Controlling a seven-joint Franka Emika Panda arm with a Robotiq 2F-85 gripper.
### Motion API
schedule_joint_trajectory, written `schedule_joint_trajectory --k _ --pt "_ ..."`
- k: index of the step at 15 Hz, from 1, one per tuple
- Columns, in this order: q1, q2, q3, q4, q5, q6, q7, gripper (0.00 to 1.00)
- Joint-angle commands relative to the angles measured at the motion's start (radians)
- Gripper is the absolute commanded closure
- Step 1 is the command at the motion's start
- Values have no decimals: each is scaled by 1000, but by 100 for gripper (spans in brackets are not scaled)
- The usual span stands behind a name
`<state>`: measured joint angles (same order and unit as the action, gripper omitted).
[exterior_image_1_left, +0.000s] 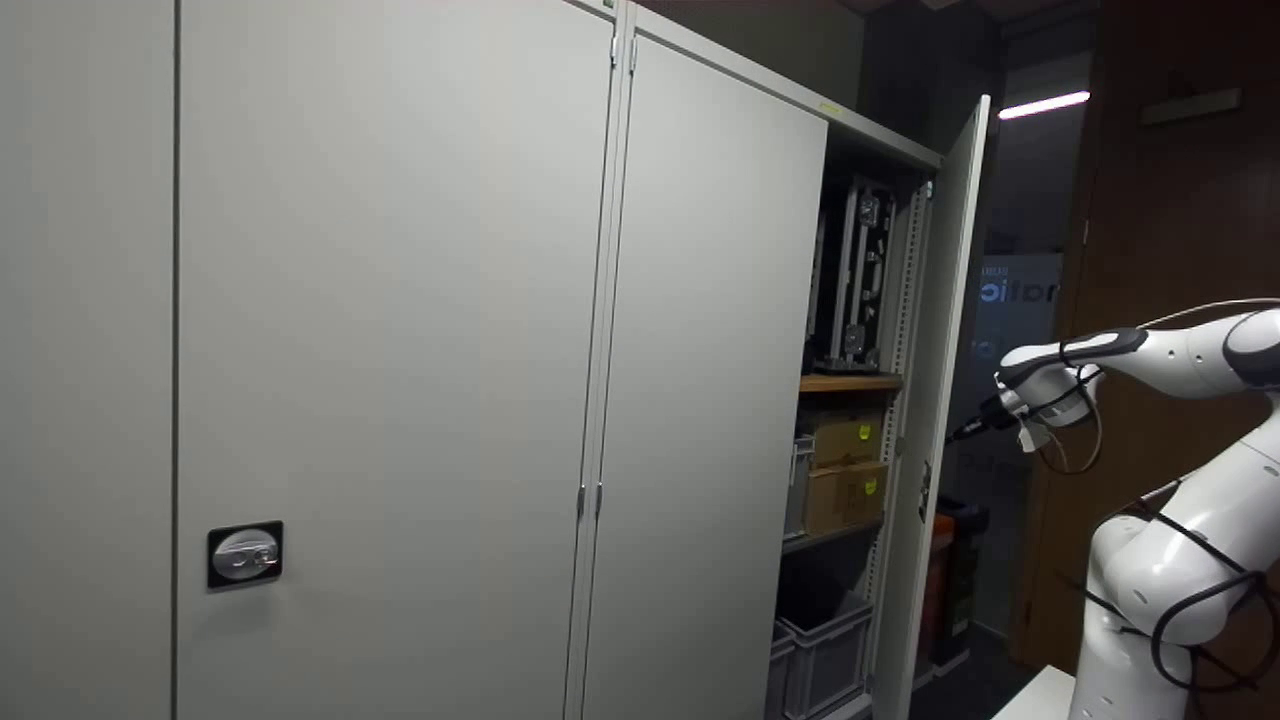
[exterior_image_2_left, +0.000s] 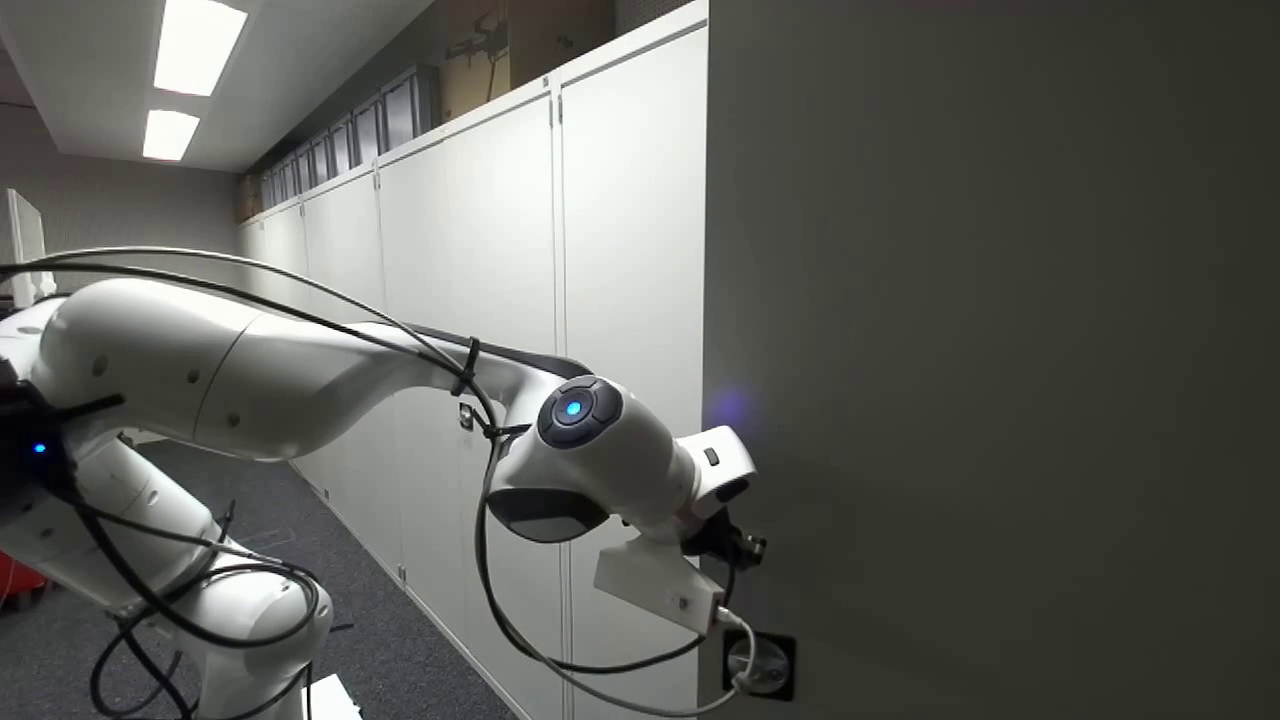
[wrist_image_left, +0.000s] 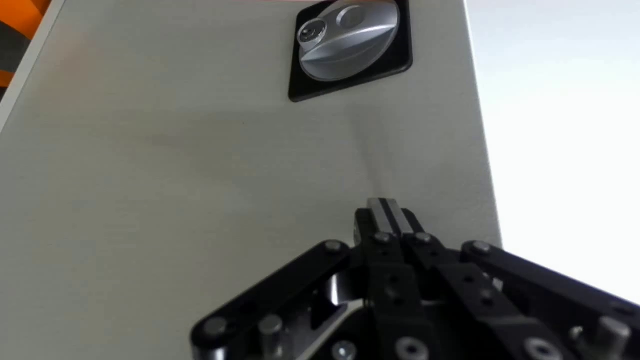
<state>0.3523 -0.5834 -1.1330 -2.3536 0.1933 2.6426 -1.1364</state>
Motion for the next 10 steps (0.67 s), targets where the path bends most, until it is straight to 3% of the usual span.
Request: schedule_joint_trajectory --k 1,10 --pt "63 -18 -18 25 33 23 -41 100" --pt "125 -24 -11 61 39 8 -33 100"
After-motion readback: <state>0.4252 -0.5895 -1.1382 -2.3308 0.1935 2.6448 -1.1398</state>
